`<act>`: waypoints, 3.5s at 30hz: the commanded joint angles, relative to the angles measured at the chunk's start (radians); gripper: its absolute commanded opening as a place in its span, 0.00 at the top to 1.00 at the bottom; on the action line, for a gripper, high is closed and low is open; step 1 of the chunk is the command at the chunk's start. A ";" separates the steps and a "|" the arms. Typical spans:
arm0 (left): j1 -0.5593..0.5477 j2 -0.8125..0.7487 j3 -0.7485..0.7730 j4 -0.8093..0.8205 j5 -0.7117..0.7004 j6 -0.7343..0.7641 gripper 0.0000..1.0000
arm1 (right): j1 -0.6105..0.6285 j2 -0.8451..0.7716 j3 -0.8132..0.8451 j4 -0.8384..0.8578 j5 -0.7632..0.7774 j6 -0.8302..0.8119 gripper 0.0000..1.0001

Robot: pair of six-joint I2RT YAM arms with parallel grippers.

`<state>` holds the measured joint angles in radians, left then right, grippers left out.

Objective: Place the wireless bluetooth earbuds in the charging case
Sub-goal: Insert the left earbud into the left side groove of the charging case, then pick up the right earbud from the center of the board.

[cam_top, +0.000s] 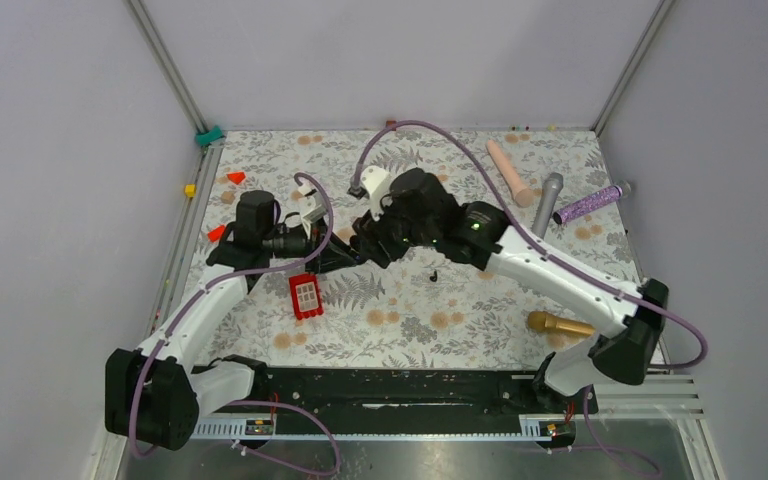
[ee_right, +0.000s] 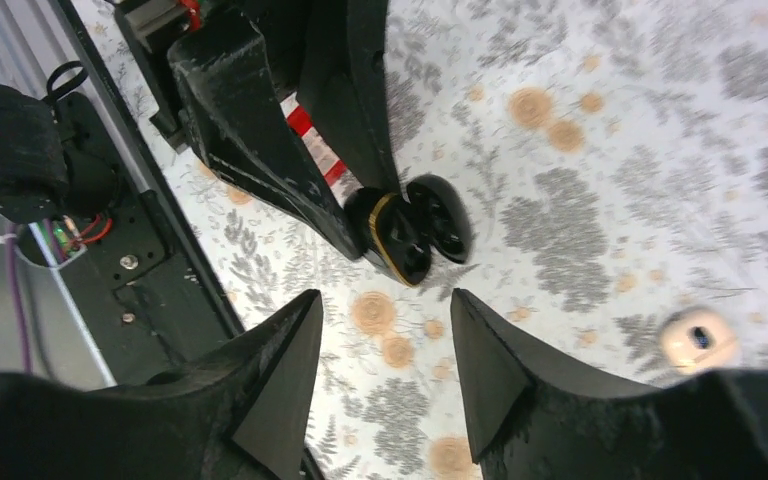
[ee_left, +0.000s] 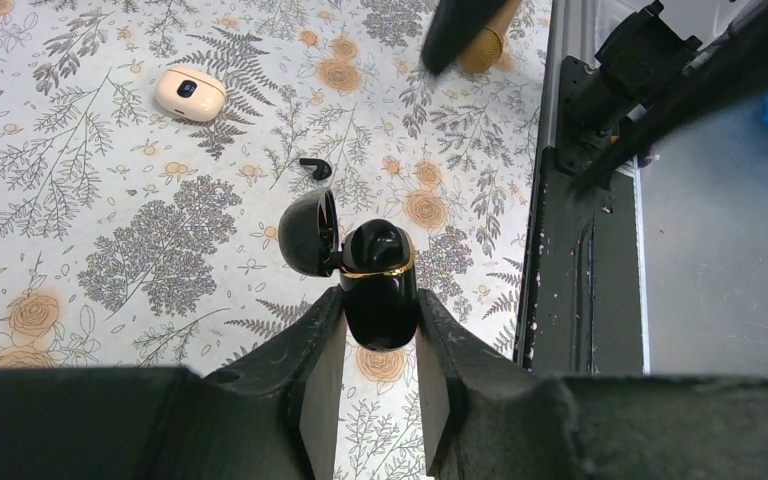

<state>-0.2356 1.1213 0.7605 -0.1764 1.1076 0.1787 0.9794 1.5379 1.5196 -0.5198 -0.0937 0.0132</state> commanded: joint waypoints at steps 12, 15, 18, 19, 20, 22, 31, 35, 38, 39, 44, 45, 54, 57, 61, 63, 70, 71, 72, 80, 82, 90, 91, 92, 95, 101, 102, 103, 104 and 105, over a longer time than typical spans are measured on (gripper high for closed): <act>0.008 -0.073 0.013 0.005 0.021 0.052 1.00 | -0.335 -0.176 -0.355 0.108 0.088 -0.126 0.40; 0.011 -0.076 0.014 0.003 0.020 0.054 1.00 | -0.334 -0.110 -0.397 0.133 0.138 -0.162 0.37; 0.015 -0.075 0.013 0.003 0.021 0.054 1.00 | -0.333 -0.028 -0.400 0.119 0.134 -0.192 0.31; 0.015 -0.074 0.013 0.002 0.022 0.054 1.00 | -0.332 -0.003 -0.395 0.104 0.131 -0.200 0.31; 0.015 -0.073 0.013 0.003 0.022 0.056 1.00 | -0.329 0.022 -0.387 0.088 0.132 -0.206 0.30; 0.016 -0.068 0.013 0.002 0.023 0.057 1.00 | -0.318 0.066 -0.378 0.054 0.129 -0.217 0.29; 0.020 -0.066 0.013 0.002 0.024 0.056 1.00 | -0.219 0.159 -0.364 0.013 0.207 -0.292 0.27; 0.020 -0.064 0.013 0.002 0.026 0.055 1.00 | -0.188 0.202 -0.356 0.029 0.313 -0.317 0.26; 0.022 -0.063 0.014 0.002 0.028 0.055 1.00 | -0.184 0.240 -0.349 0.039 0.371 -0.329 0.25; 0.021 -0.063 0.014 0.002 0.029 0.056 1.00 | -0.185 0.252 -0.346 0.038 0.385 -0.330 0.25; 0.022 -0.057 0.015 0.001 0.032 0.054 1.00 | -0.185 0.288 -0.335 0.039 0.415 -0.335 0.24; 0.021 -0.058 0.014 0.001 0.033 0.054 1.00 | -0.185 0.291 -0.334 0.041 0.424 -0.336 0.24; 0.021 -0.056 0.016 0.002 0.037 0.054 1.00 | -0.188 0.285 -0.349 0.090 0.562 -0.378 0.23; 0.023 -0.057 0.016 0.002 0.037 0.053 1.00 | -0.192 0.282 -0.348 0.092 0.577 -0.386 0.23; 0.023 -0.057 0.014 0.002 0.039 0.053 1.00 | -0.205 0.255 -0.352 0.089 0.562 -0.390 0.23; 0.024 -0.057 0.014 0.002 0.039 0.053 1.00 | -0.218 0.236 -0.351 0.077 0.545 -0.389 0.23; 0.024 -0.052 0.016 0.002 0.044 0.053 1.00 | -0.268 0.208 -0.346 0.056 0.531 -0.373 0.23; 0.024 -0.053 0.016 0.002 0.044 0.053 1.00 | -0.272 0.209 -0.344 0.054 0.529 -0.369 0.23; 0.025 -0.054 0.016 0.002 0.043 0.053 1.00 | -0.275 0.209 -0.341 0.049 0.519 -0.366 0.23; 0.027 -0.052 0.015 0.002 0.046 0.053 1.00 | -0.277 0.168 -0.318 0.005 0.252 -0.223 0.27; 0.027 -0.050 0.016 0.002 0.047 0.053 1.00 | -0.278 0.173 -0.313 0.005 0.237 -0.191 0.28; 0.027 -0.051 0.016 0.002 0.048 0.053 1.00 | -0.279 0.230 -0.337 0.054 0.295 -0.182 0.37; 0.027 -0.051 0.016 0.002 0.049 0.053 1.00 | -0.278 0.235 -0.340 0.064 0.301 -0.184 0.38; 0.028 -0.052 0.016 0.002 0.049 0.053 1.00 | -0.280 0.239 -0.337 0.058 0.299 -0.188 0.39; 0.028 -0.054 0.016 0.002 0.050 0.053 1.00 | -0.279 0.232 -0.342 0.061 0.290 -0.197 0.42; 0.028 -0.054 0.016 0.002 0.052 0.051 1.00 | -0.277 0.243 -0.345 0.051 0.283 -0.212 0.42; 0.028 -0.054 0.016 0.002 0.052 0.051 1.00 | -0.278 0.248 -0.340 0.044 0.276 -0.207 0.42; 0.029 -0.053 0.017 0.002 0.051 0.051 1.00 | -0.277 0.252 -0.333 0.035 0.268 -0.202 0.42; 0.029 -0.052 0.017 0.002 0.051 0.052 1.00 | -0.277 0.259 -0.325 0.027 0.258 -0.194 0.42; 0.028 -0.051 0.018 0.002 0.052 0.051 1.00 | -0.277 0.266 -0.315 0.013 0.248 -0.184 0.42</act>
<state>-0.2134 1.0695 0.7605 -0.1902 1.1183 0.2146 0.7040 1.7744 1.1690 -0.4709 0.1886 -0.1894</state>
